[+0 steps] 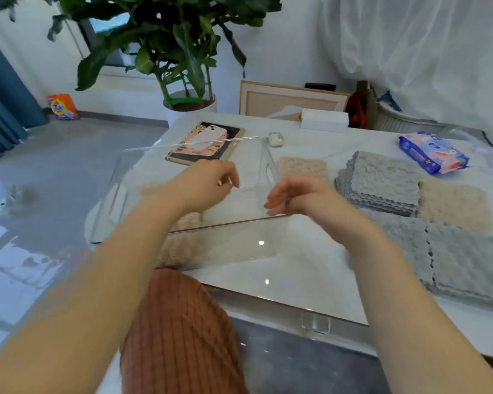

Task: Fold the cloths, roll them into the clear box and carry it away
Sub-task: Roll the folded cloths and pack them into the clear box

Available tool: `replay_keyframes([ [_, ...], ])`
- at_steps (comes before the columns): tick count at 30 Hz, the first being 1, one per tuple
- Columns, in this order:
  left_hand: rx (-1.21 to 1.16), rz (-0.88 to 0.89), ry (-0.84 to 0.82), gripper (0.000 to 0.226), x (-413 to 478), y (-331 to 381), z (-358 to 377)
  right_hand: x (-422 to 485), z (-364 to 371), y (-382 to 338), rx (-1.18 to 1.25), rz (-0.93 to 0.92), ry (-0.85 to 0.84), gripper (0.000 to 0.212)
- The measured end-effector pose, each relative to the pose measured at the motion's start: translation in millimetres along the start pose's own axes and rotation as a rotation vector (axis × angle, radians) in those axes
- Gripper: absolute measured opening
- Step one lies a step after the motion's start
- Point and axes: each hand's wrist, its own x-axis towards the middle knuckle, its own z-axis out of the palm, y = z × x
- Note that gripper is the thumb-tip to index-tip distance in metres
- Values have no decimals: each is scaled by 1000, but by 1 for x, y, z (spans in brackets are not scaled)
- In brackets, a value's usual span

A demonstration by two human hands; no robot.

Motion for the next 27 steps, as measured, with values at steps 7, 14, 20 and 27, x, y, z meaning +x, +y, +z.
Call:
replay_keyframes([
  [7,-81,210,231,22,36,108,85,-51,-120,75,-294,334,345,36],
  [14,-282,202,-83,25,71,192,170,-113,-184,147,-277,601,432,30],
  [20,-522,131,-331,29,115,259,211,-122,-243,169,-53,356,877,24],
  [27,-271,191,-271,43,173,312,249,-70,-301,190,23,471,819,66],
])
